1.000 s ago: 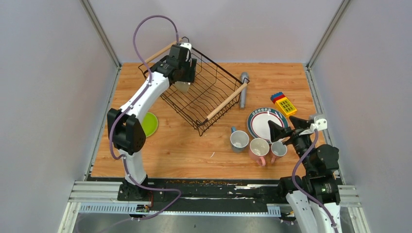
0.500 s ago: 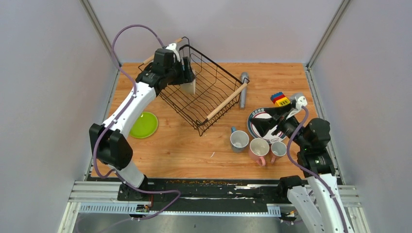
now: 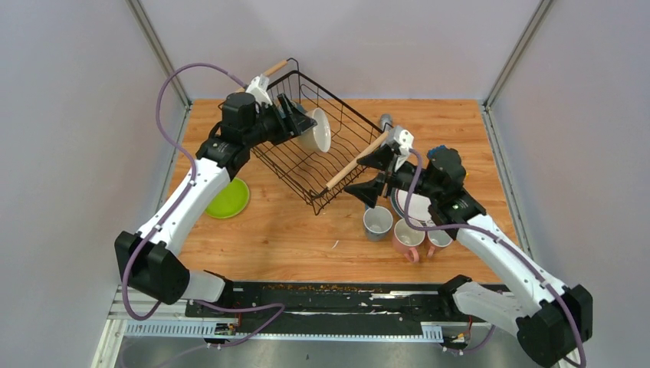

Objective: Unload the mixed dishes from the dish rack
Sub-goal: Pick up the bowl from the dish rack.

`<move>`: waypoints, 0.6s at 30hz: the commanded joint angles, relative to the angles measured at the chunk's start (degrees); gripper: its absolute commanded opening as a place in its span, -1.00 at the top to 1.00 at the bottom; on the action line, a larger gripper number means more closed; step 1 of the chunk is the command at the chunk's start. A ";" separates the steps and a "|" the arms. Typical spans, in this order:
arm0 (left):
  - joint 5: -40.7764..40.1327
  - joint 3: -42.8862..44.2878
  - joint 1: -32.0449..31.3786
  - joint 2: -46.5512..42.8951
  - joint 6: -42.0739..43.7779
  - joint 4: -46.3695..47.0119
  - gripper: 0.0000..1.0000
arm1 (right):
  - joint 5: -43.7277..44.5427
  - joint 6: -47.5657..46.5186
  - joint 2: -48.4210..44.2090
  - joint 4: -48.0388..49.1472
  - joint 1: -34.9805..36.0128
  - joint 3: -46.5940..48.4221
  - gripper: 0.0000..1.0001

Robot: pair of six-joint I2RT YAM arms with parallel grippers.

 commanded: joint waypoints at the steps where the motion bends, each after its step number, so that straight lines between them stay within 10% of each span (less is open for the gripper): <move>1: 7.07 -2.09 0.20 -5.31 -8.16 12.59 0.50 | 2.29 -9.69 5.48 5.90 3.74 6.79 -0.78; 18: 16.29 -13.60 0.04 -16.01 -19.65 22.32 0.50 | 8.42 -20.53 17.50 -1.18 14.39 19.33 -0.67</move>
